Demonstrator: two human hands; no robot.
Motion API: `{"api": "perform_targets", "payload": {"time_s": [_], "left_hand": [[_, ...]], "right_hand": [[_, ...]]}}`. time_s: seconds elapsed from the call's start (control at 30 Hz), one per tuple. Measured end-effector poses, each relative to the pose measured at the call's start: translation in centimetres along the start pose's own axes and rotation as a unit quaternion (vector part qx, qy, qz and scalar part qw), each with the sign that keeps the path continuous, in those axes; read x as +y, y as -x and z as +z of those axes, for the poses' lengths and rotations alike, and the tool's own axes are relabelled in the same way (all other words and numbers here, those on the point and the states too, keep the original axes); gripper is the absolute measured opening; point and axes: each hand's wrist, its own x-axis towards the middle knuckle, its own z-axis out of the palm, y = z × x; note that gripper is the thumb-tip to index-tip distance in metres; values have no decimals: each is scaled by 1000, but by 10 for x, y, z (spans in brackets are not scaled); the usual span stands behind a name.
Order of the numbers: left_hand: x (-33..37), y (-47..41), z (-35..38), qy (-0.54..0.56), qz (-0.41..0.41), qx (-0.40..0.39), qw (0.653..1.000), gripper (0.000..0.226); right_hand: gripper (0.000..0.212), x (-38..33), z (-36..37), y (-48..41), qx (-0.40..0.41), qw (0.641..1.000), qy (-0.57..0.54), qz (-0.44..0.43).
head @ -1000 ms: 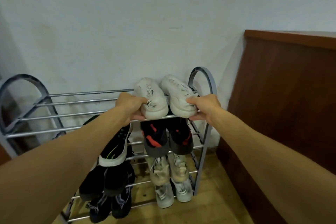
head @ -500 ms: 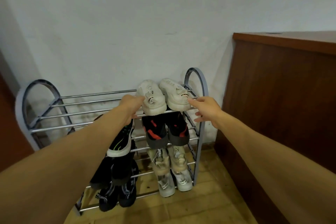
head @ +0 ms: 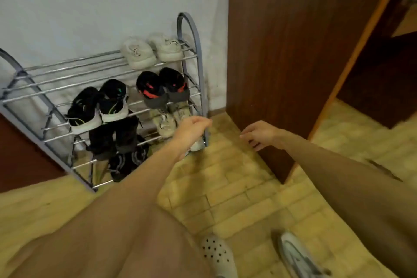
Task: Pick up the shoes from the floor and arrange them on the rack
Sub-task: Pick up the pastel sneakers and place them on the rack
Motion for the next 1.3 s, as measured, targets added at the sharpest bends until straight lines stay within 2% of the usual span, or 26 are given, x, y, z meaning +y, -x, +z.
{"api": "perform_targets", "payload": {"time_s": [0.13, 0.23, 0.3, 0.37, 0.43, 0.53, 0.63, 0.7, 0.77, 0.83, 1.0, 1.13, 1.27, 1.3], "left_hand": [[-54, 28, 71, -57, -16, -99, 993, 24], [-88, 46, 110, -130, -32, -189, 973, 32], [-110, 54, 127, -182, -45, -255, 949, 30], [-127, 58, 137, -260, -44, -321, 909, 31], [-139, 58, 145, -282, -51, -346, 893, 35], [-147, 55, 154, -269, -61, -339, 900, 32], [-150, 52, 161, -322, -52, -343, 881, 32], [-147, 51, 167, -337, -45, -349, 873, 34], [-143, 53, 172, -332, -38, -355, 873, 36], [-139, 55, 175, -327, -34, -359, 874, 37], [-131, 64, 172, -267, -51, -361, 892, 34], [-125, 72, 163, -216, -64, -336, 914, 30], [-118, 74, 143, -159, -94, -289, 939, 29], [-115, 73, 136, -138, -104, -266, 948, 30]], "right_hand": [[43, 86, 16, 30, -20, 997, -50, 51], [40, 163, 34, 50, -24, 993, -57, 101], [40, 214, 47, 68, -29, 987, -45, 148], [44, 263, 59, 85, -45, 976, -14, 214], [54, 306, 73, 103, -61, 959, 29, 276], [69, 356, 100, 132, -86, 931, 96, 341], [67, 385, 128, 150, -100, 916, 60, 385], [71, 390, 140, 153, -67, 913, 30, 400], [62, 393, 150, 150, -51, 916, 40, 395], [53, 393, 161, 146, -61, 916, 28, 397], [53, 378, 170, 142, -98, 899, -70, 421], [44, 352, 151, 130, -72, 923, -112, 361], [23, 292, 128, 109, -36, 955, -117, 272], [23, 273, 122, 103, -28, 961, -127, 244]]}}
